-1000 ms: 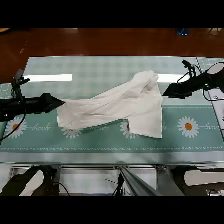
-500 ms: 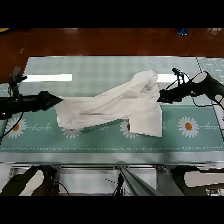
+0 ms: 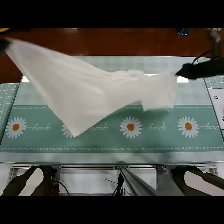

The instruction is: Fold the shirts.

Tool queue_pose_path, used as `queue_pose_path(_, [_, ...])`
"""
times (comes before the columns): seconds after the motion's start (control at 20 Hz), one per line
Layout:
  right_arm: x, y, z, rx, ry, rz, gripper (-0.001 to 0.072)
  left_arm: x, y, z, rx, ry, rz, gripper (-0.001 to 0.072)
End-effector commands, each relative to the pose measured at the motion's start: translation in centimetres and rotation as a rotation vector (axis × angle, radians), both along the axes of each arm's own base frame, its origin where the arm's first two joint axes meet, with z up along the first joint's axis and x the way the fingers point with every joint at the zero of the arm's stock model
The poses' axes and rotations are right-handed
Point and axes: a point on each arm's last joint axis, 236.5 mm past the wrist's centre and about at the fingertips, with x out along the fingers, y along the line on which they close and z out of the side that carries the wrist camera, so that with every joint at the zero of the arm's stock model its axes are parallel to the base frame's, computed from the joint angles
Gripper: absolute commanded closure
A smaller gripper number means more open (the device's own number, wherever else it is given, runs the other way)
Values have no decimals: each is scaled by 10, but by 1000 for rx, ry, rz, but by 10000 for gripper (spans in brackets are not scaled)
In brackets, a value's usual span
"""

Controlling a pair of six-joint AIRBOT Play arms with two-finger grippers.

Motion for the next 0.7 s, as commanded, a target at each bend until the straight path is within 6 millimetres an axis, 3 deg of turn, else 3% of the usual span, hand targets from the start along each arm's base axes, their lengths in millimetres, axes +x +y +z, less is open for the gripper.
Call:
queue_pose_path(0.0, [-47,16,159,-22,-338,10,685,-37,-15,127,38,-270,2,685])
queue_pose_path(0.05, [-63,18,196,-41,-430,0,684,-51,-23,151,53,-318,-6,684])
queue_pose_path(0.15, [-95,19,258,-72,-580,-34,685,-74,-39,180,99,-383,-32,684])
queue_pose_path(0.2, [-111,18,282,-87,-637,-55,685,-83,-44,187,105,-393,-41,685])
queue_pose_path(0.3, [-135,18,306,-114,-685,-73,685,-93,-51,190,122,-385,-56,685])
queue_pose_path(0.45, [-153,18,293,-155,-606,-56,685,-89,-40,159,189,-254,-22,684])
queue_pose_path(0.65, [-151,-2,246,-219,-401,-75,685,-73,2,88,304,17,71,684])
